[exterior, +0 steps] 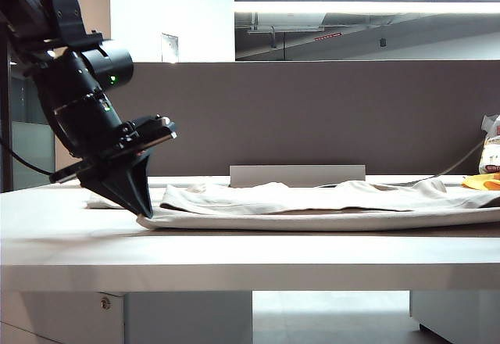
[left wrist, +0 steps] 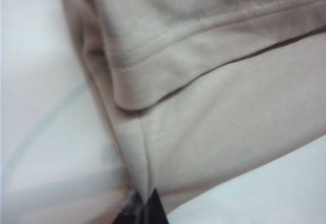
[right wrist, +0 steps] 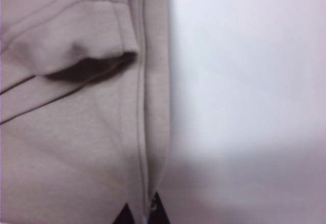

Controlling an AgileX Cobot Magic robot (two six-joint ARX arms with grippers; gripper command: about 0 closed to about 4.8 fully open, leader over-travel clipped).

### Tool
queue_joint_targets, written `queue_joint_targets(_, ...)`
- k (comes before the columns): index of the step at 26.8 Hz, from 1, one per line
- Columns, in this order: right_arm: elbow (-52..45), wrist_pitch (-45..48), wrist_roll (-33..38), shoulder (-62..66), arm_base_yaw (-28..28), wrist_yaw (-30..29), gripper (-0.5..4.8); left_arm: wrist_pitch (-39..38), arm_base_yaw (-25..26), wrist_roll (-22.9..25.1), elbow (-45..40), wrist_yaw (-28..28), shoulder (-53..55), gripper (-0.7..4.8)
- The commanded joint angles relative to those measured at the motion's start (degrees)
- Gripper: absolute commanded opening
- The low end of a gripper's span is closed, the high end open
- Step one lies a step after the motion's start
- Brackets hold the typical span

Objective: Fold the bottom side of the T-shirt horizontally towards the center, about one-third of the way, then fold the sleeve back towards the center, creating a straight line along the edge of the T-shirt, and finally fold the bottom of the T-shirt up towards the top, creating a neat rectangle.

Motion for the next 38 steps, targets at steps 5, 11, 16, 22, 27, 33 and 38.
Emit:
queue_joint_targets(5,0.02,-4.17,-2.4,-0.66,-0.09,-0.22,-0.01,-3.43,-0.04,1.36,-0.57,-0.28,-1.01,-0.06)
queue_joint_targets(11,-0.76,-6.12,-2.36,-1.53,0.0,-0.57,-0.01,-2.95,-0.04,1.49,-3.63,-0.11,-1.9,-0.06)
queue_joint_targets(16,-5.33,-2.62,-2.08,-4.94,0.0,-0.42,-0.01,0.24,-0.04,1.01,-7.52,-0.15,-4.26,-0.06)
queue_joint_targets(22,-9.62,-0.02,-2.03,-8.96,0.0,-0.44,-0.01,2.91,-0.04,0.76,-10.84,-0.57,-8.57,-0.06)
queue_joint_targets(27,-12.39,0.85,-2.03,-12.31,-0.2,-0.35,-0.01,3.89,-0.04,-0.22,-13.29,-0.57,-12.17,-0.06)
queue_joint_targets(33,-15.41,0.81,-2.05,-14.99,-0.9,-0.37,-0.01,3.58,-0.04,-0.5,-16.35,-0.52,-16.15,-0.06)
queue_joint_targets(38,-17.49,0.61,-2.05,-16.28,-0.98,-0.42,-0.01,3.37,-0.04,-0.52,-19.26,-0.55,-18.93,-0.06)
